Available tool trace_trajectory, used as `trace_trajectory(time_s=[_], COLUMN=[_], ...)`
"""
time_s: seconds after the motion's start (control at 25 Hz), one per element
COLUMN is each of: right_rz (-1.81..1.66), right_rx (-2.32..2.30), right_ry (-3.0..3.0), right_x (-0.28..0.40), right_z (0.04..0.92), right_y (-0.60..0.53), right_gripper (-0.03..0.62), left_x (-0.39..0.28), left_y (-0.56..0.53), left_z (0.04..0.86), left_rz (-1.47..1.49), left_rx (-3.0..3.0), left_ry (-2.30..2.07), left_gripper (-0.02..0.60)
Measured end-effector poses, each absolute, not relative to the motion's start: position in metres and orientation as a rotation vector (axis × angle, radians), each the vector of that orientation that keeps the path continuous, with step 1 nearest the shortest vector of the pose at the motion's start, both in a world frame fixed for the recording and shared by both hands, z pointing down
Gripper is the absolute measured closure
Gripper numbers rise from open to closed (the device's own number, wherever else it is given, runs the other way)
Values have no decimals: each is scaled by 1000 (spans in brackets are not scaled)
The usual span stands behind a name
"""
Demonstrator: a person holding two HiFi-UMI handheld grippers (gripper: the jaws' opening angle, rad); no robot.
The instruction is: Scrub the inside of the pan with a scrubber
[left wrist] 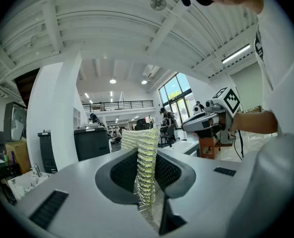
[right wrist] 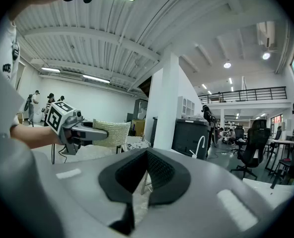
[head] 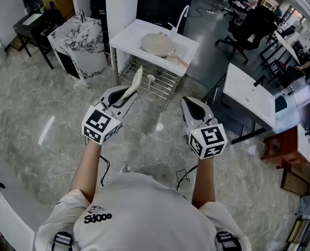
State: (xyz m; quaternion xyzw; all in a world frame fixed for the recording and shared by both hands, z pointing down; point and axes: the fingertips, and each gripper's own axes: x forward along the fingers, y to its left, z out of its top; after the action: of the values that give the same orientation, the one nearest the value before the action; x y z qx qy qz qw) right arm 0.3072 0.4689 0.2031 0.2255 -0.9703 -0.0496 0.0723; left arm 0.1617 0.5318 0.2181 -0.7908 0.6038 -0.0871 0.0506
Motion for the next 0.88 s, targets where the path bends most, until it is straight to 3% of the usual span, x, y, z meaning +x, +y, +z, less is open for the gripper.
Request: trace_trajectory(time_s=[0.88], right_rz=[-56], right_rx=[694], right_ry=[-2975], right_x=[315], right_z=[202], right_y=[461], right_gripper=[585], left_x=[169], left_y=[526], left_z=[222], left_rz=[-284], left_rx=[-2414], left_ry=[1836], left_gripper=[513])
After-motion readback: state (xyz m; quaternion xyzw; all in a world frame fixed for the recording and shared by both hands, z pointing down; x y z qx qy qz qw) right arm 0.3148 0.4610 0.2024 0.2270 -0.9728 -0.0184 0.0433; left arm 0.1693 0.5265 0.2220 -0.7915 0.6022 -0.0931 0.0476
